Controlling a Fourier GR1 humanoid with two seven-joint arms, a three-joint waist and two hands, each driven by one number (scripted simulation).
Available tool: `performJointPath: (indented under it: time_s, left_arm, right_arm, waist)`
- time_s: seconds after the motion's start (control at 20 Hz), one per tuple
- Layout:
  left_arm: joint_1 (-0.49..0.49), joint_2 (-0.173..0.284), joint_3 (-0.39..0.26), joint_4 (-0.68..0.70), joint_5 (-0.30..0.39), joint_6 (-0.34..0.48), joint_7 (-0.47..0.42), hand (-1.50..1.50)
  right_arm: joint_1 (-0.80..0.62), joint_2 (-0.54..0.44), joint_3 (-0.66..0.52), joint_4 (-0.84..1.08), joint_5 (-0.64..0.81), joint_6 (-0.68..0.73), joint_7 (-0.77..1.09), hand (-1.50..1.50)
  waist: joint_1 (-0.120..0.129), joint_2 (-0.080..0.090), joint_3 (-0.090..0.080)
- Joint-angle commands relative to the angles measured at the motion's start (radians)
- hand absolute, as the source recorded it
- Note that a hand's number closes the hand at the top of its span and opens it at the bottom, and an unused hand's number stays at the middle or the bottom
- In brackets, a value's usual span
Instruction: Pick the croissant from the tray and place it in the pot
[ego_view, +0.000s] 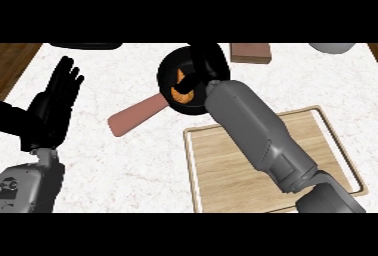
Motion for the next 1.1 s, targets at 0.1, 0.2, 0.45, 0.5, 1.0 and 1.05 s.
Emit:
performJointPath:
  time_s: [0.1,0.2,0.45,0.5,1.0,1.05]
  left_arm:
    - [-0.001,-0.007,0.001,0.023,0.0,-0.01,-0.037,0.0]
    - [0.037,-0.011,-0.01,-0.006,-0.014,-0.001,-0.031,0.0]
    - [0.062,-0.031,-0.016,0.0,-0.027,0.013,-0.053,0.0]
    - [0.023,-0.017,0.008,0.02,-0.017,0.016,-0.035,0.0]
    - [0.065,-0.013,0.022,-0.048,-0.016,0.017,0.002,0.0]
    - [0.081,-0.008,0.047,0.025,0.01,-0.025,-0.08,0.0]
  right_arm:
    - [0.033,0.001,-0.142,-0.031,-0.227,0.03,-0.241,-1.5]
    - [0.027,0.001,-0.206,-0.021,-0.273,0.023,-0.303,-1.5]
    - [-0.004,-0.014,-0.343,0.054,-0.378,0.096,-0.412,-1.5]
    - [0.017,-0.009,-0.361,0.049,-0.394,0.098,-0.447,-1.5]
    - [0.029,-0.189,-0.442,0.108,-0.44,0.338,-0.512,-1.5]
    - [-0.003,-0.214,-0.463,0.16,-0.447,0.353,-0.528,-1.5]
  waist:
    - [0.009,0.006,0.001]
    - [0.0,0.0,0.001]
    - [-0.018,-0.004,0.0]
    - [-0.031,-0.007,0.0]
    - [-0.054,-0.018,0.0]
    - [-0.044,-0.012,0.0]
